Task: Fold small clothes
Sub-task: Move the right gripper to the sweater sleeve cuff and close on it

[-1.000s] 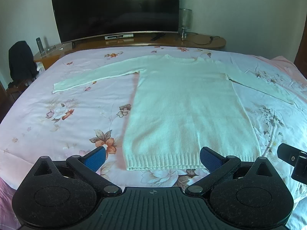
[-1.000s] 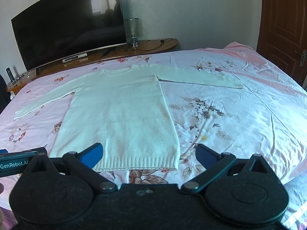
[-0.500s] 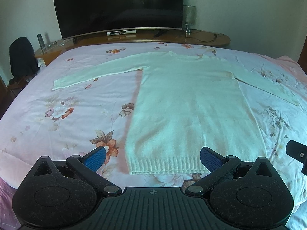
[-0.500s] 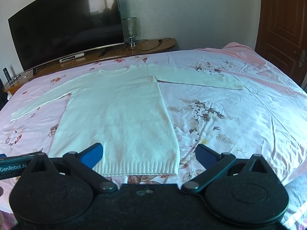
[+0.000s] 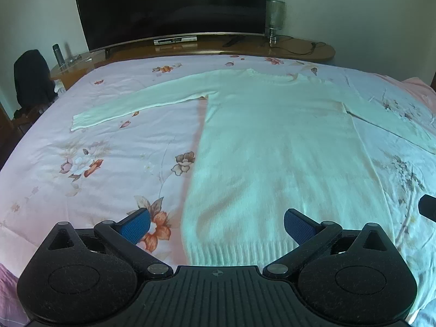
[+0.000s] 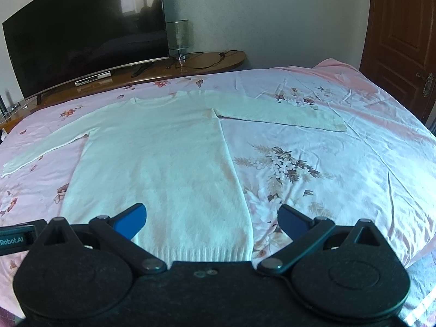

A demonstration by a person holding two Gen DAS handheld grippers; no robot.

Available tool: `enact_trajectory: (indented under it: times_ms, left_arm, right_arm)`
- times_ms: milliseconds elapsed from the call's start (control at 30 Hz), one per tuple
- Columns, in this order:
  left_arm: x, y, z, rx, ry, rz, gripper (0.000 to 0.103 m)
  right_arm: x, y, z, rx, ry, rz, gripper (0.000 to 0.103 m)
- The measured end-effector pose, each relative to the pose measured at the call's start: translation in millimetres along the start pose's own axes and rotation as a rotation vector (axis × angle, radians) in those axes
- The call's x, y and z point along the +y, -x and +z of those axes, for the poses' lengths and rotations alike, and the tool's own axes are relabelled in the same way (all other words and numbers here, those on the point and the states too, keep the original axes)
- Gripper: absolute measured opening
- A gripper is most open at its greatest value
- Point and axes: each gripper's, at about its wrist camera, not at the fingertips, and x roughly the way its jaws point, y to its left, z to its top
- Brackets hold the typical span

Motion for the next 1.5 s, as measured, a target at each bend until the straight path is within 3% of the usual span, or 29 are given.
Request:
enact_trajectory:
  times_ms: [333,800,1500]
  left_arm:
    - [-9.6,-40.0,35.1,0.023,0.000,0.007,0.103]
    - [-43.9,-126.7,104.2,0.076,-0.019,0.028,0.103]
    - [-101.3,-252.7,182.2,0.115,-0.047,0.068,0.103]
  right_arm:
    - [-6.8,-43.9,25.1,0.036,-0.003,-0.033,0.103]
    - [-36.7,-146.2,68.7,0.144,-0.008,-0.150,0.103]
    - [-138.9,-315.9,110.5,0.261,-0.081,-0.342,0.102]
